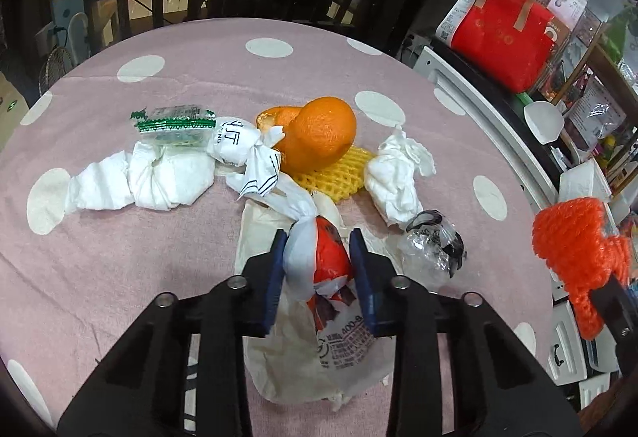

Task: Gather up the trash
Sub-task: 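Grasp the orange mesh net with the right tool while left tool grasps red-white bag, then carry the orange mesh net and red-white bag over the trash bin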

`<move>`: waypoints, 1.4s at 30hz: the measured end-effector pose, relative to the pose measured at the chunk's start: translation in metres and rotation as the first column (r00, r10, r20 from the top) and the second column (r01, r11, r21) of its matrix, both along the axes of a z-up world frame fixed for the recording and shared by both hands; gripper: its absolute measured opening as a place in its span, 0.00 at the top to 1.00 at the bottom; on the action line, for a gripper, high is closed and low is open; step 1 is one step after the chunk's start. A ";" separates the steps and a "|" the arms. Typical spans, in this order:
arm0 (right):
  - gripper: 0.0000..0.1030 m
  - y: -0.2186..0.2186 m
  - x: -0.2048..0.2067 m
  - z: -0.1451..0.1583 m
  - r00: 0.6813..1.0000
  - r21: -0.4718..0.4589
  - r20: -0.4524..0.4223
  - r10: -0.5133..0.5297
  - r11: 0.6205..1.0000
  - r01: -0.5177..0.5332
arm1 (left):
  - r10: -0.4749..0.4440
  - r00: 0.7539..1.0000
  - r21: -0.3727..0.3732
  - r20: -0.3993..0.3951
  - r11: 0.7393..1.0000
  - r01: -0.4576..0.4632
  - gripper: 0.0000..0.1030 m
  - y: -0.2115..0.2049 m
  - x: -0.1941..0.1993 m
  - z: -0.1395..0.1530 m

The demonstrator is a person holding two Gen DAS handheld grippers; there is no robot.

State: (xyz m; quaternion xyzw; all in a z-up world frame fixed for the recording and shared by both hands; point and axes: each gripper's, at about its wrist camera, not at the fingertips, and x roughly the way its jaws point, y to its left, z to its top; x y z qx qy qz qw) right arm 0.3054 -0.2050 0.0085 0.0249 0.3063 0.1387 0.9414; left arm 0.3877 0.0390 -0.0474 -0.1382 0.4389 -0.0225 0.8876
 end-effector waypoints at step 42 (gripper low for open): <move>0.83 -0.130 -0.180 -0.042 0.938 -0.024 -0.051 -0.343 0.939 0.343 | -0.454 0.843 0.009 0.288 0.882 0.472 0.76 -0.165 -0.209 0.039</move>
